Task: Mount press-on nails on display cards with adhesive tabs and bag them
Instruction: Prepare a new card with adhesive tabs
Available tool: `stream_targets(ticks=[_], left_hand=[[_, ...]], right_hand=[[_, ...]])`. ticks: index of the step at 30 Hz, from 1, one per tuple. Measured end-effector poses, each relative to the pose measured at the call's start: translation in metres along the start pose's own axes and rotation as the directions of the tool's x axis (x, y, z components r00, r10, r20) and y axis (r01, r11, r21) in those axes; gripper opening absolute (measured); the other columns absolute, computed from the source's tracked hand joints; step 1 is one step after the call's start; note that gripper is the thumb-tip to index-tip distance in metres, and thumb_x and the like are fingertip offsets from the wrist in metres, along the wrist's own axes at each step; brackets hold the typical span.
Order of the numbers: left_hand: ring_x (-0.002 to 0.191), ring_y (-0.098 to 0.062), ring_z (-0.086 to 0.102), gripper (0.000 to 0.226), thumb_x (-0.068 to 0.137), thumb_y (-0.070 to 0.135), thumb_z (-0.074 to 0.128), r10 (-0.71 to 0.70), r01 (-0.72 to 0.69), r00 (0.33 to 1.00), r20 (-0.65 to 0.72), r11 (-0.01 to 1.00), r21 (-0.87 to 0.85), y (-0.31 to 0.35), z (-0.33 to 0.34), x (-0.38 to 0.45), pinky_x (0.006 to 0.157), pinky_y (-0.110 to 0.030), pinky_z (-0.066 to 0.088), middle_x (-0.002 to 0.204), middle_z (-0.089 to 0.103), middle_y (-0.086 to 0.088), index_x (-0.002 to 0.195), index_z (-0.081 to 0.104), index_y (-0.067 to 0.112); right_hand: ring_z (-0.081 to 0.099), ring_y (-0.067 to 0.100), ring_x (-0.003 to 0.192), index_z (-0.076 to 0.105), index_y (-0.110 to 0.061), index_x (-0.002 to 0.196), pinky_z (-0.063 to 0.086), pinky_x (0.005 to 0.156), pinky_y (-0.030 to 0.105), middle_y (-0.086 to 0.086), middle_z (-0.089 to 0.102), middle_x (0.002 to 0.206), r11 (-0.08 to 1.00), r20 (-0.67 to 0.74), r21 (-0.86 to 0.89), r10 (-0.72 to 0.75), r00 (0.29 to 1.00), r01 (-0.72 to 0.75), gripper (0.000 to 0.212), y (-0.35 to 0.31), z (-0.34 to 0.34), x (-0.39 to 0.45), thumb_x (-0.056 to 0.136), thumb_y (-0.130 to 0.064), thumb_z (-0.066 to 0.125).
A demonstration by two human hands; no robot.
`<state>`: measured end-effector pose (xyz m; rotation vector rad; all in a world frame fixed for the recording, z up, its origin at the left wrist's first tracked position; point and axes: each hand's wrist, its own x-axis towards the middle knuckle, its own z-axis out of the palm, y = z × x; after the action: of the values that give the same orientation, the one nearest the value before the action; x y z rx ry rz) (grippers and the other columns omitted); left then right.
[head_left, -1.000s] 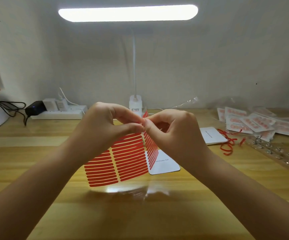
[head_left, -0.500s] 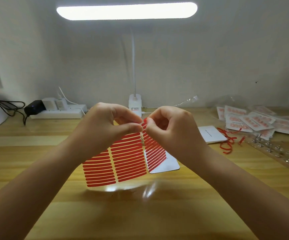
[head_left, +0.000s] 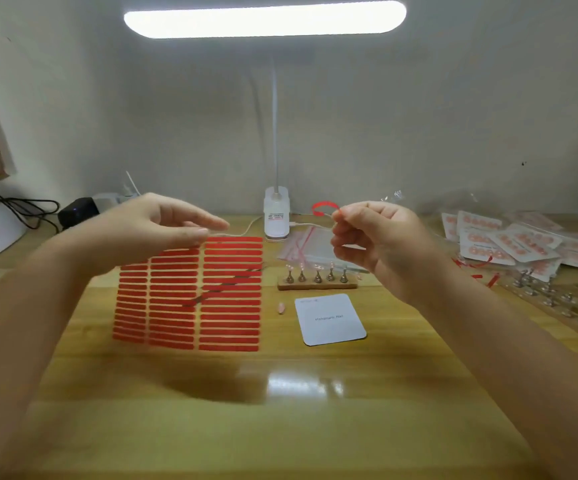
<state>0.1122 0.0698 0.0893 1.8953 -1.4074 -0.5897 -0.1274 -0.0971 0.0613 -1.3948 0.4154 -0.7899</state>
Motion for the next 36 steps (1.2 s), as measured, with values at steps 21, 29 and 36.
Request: stream_targets(ticks=[21,29,36], left_hand=[[0.104,0.002,0.063,0.027,0.095,0.019,0.058,0.213,-0.291,0.923,-0.322,0.931,-0.219,0.025,0.093,0.008,0.086,-0.011,0.049,0.111,0.069,0.01,0.121,0.06,0.022],[0.084,-0.01,0.068,0.028,0.083,0.011,0.072,0.166,-0.266,0.934,-0.317,0.914,-0.305,0.035,0.108,0.001,0.083,-0.025,0.055,0.092,0.072,-0.008,0.111,0.066,0.013],[0.075,-0.003,0.066,0.023,0.086,0.011,0.071,0.071,-0.192,0.938,-0.339,0.922,-0.337,0.026,0.11,0.008,0.078,-0.023,0.055,0.079,0.068,0.005,0.106,0.065,0.021]], right_hand=[[0.07,0.019,0.08,0.063,-0.007,0.083,0.06,0.068,0.033,0.009,0.075,0.09,0.983,0.142,-0.165,0.104,0.984,-0.08,0.013,0.005,0.009,-0.007,0.094,-0.01,0.056],[0.07,0.019,0.078,0.062,-0.008,0.085,0.059,0.068,0.032,0.011,0.073,0.09,0.946,0.236,-0.317,0.15,0.96,-0.07,0.008,0.006,0.014,-0.013,0.092,-0.012,0.062],[0.063,0.013,0.064,0.07,-0.005,0.084,0.051,0.057,0.024,0.01,0.074,0.086,0.784,0.072,-0.613,0.172,0.982,-0.092,0.026,0.006,-0.002,-0.005,0.096,-0.023,0.055]])
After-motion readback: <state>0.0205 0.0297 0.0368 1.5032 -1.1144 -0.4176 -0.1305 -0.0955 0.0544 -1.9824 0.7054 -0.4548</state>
